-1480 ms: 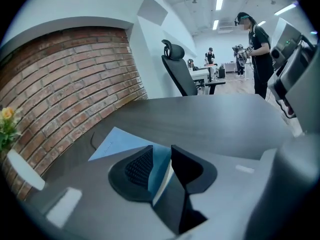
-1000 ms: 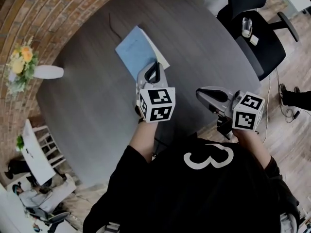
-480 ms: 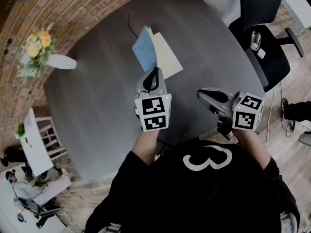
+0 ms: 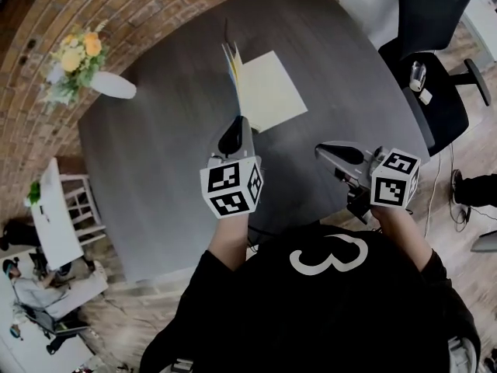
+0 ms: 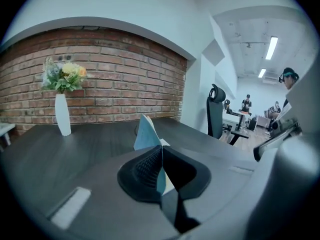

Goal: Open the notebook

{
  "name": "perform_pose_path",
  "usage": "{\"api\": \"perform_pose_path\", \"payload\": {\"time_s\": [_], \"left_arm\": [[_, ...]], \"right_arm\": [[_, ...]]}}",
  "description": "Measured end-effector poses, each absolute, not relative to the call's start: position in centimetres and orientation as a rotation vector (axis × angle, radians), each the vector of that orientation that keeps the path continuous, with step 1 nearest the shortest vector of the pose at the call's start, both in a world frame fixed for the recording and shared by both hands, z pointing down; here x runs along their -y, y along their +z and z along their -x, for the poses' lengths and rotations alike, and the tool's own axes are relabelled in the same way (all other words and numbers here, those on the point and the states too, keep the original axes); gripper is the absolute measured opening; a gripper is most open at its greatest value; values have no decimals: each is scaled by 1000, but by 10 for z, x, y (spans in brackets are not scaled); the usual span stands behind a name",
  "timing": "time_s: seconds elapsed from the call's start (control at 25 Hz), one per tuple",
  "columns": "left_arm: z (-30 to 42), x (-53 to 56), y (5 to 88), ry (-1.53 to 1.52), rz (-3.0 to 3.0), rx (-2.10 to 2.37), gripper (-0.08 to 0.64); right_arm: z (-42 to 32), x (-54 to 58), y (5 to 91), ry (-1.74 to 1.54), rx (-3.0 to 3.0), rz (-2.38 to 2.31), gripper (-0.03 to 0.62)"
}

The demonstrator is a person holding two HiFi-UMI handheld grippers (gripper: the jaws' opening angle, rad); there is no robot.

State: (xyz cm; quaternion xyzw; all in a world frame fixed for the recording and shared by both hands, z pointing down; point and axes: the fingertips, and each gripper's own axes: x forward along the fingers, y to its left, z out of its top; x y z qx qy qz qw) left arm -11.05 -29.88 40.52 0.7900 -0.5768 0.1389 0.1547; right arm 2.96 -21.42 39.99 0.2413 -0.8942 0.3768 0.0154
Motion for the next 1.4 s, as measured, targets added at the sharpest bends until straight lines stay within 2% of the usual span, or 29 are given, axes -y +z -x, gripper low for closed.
{"api": "perform_pose_path", "payload": {"time_s": [0.24, 0.8, 1.28, 1.4], "left_arm": [[152, 289, 414, 283, -2130, 1637, 25], [216, 271, 465, 235, -1892, 1694, 51], [240, 268, 523, 506, -1796, 1761, 90], [242, 269, 530, 614, -1790, 1808, 139]], "right_arm": [[-17, 211, 398, 1165, 2764, -730, 2], [2, 217, 414, 1171, 2731, -668, 2], [0, 214, 428, 1202, 2696, -657, 2], [-3, 214, 431, 1206, 2700, -661, 2]]}}
